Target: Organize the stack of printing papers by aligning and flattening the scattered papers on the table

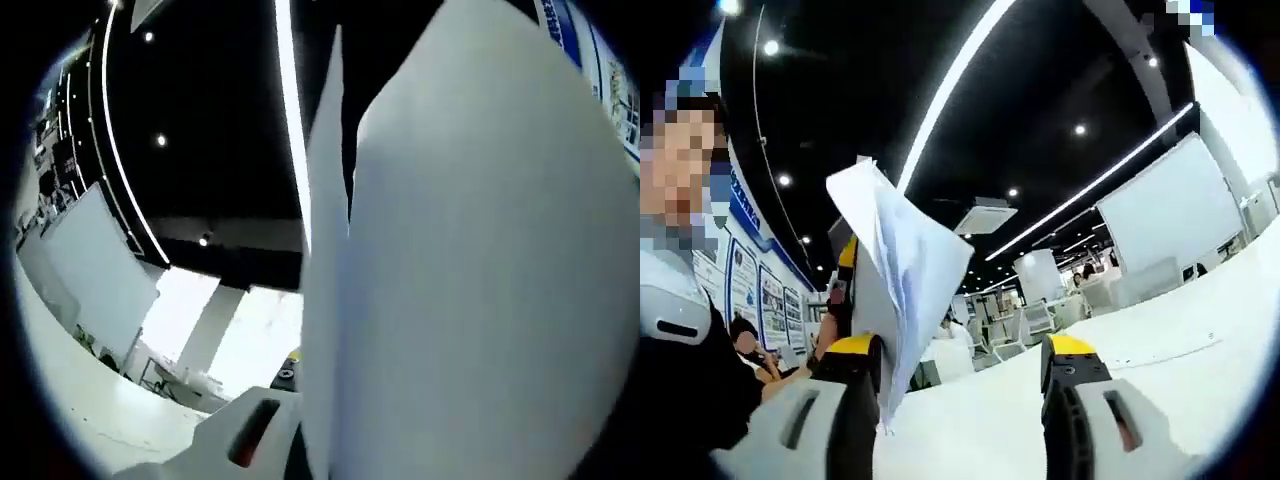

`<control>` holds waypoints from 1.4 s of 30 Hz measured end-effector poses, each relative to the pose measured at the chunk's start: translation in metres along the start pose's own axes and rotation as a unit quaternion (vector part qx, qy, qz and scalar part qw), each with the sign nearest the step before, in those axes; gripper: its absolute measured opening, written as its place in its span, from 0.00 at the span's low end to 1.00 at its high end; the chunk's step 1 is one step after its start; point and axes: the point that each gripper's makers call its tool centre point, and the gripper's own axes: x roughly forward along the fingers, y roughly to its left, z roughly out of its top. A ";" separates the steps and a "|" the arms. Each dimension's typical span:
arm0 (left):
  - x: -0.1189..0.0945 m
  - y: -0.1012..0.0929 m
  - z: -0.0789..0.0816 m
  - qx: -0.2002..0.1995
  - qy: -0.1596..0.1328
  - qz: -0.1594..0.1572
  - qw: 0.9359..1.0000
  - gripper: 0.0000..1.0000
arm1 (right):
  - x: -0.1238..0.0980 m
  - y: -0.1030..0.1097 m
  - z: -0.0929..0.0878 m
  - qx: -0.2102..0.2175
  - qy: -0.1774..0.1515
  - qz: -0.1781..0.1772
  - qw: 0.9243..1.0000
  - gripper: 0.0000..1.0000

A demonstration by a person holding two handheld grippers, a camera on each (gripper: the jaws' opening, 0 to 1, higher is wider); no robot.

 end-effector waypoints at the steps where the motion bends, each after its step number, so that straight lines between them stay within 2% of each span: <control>1: -0.001 0.002 0.002 -0.003 -0.010 0.006 1.000 0.06 | 0.002 0.004 0.002 0.009 -0.008 0.008 1.000 0.54; 5: -0.008 0.012 0.006 -0.031 -0.055 0.025 0.998 0.06 | 0.006 0.008 0.007 0.030 -0.023 0.021 0.999 0.50; 7: -0.011 0.016 0.006 -0.040 -0.063 0.030 0.997 0.06 | 0.008 0.010 0.008 0.038 -0.027 0.029 0.998 0.47; 10: -0.017 0.029 -0.002 -0.079 -0.077 0.057 0.992 0.06 | 0.010 0.016 0.008 0.065 -0.032 0.050 0.996 0.41; 12: -0.020 0.033 -0.005 -0.089 -0.091 0.067 0.990 0.06 | 0.010 0.019 0.009 0.078 -0.035 0.059 0.995 0.38; 14: -0.022 0.037 -0.009 -0.091 -0.091 0.073 0.989 0.06 | 0.010 0.021 0.009 0.082 -0.037 0.063 0.994 0.33; 18: -0.025 0.043 -0.016 -0.078 -0.075 0.091 0.990 0.06 | 0.007 0.021 0.009 0.077 -0.032 0.064 0.994 0.25; 20: -0.026 0.042 -0.020 -0.066 -0.069 0.098 0.991 0.06 | 0.005 0.021 0.009 0.071 -0.031 0.062 0.995 0.17; 26: -0.029 0.046 -0.021 -0.049 -0.057 0.106 0.992 0.06 | 0.003 0.015 0.008 0.045 -0.028 0.050 0.997 0.01; 32: -0.035 0.050 -0.021 -0.020 -0.044 0.124 0.991 0.06 | 0.003 0.015 0.001 0.039 -0.010 0.039 0.998 0.00; 34: -0.040 0.056 -0.023 0.013 -0.022 0.142 0.990 0.06 | 0.001 0.012 0.001 0.045 -0.001 0.028 0.999 0.00; 36: -0.043 0.056 -0.024 0.048 -0.002 0.144 0.988 0.08 | -0.002 0.008 0.001 0.037 0.010 0.016 0.999 0.00; 37: -0.047 0.057 -0.025 0.069 0.019 0.145 0.987 0.08 | -0.006 0.005 0.001 0.030 0.019 0.009 0.999 0.00; 42: -0.057 0.055 -0.026 0.079 0.061 0.130 0.986 0.14 | -0.026 -0.009 0.006 -0.003 0.049 -0.021 0.999 0.00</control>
